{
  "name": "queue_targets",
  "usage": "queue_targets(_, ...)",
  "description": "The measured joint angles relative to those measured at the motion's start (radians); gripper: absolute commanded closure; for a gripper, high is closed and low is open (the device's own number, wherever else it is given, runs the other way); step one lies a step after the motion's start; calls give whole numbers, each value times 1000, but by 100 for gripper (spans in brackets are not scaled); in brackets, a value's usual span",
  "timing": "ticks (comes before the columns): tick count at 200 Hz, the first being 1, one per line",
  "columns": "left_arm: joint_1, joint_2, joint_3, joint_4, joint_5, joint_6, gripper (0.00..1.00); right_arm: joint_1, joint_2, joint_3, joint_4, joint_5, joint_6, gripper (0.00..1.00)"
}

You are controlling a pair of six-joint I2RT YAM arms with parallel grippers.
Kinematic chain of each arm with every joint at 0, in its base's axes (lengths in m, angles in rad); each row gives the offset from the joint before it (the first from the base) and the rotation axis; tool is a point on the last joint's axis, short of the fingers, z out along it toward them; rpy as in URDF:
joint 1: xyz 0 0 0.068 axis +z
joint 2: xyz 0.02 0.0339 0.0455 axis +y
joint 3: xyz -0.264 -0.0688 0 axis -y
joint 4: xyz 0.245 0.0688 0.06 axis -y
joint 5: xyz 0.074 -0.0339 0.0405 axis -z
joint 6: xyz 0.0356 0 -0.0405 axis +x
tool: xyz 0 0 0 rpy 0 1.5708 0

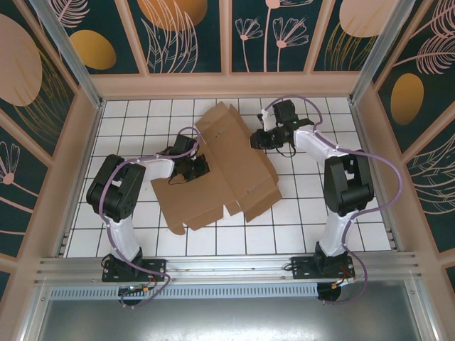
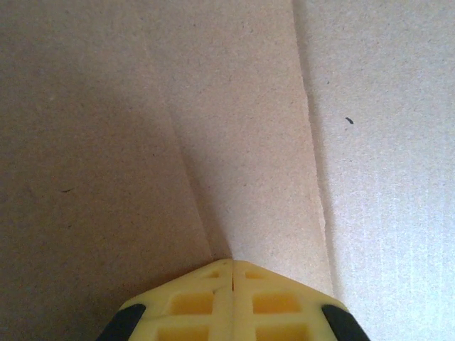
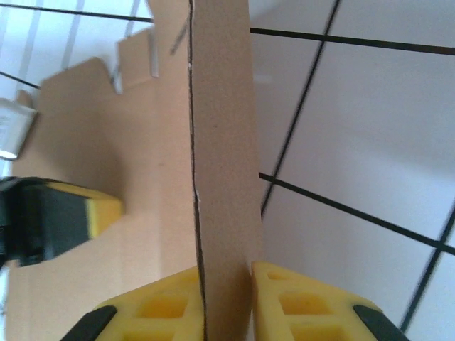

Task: Fold the paper box

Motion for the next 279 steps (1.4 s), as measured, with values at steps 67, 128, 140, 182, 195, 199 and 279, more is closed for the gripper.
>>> queue_targets(67,0,21,0,51,40,-34,100,54,-45,5,50,-290,72,36)
queue_targets(128,1,24,-8,79,50,-55,100,143,-51,5,125,-367,103,33)
queue_targets(140,1,24,-16,95,53,-61,100,157,-49,3,139,-369,108,33)
queue_targets(182,2,24,-33,134,60,-75,100,211,-23,-6,213,-395,133,33)
queue_targets(195,3,23,-36,140,64,-79,100,237,-11,-8,243,-395,137,33)
queue_targets(199,4,23,-37,141,65,-80,100,245,-8,-10,254,-395,138,33)
queue_targets(279,7,11,-53,146,75,-90,100,275,-19,-23,266,-318,142,35)
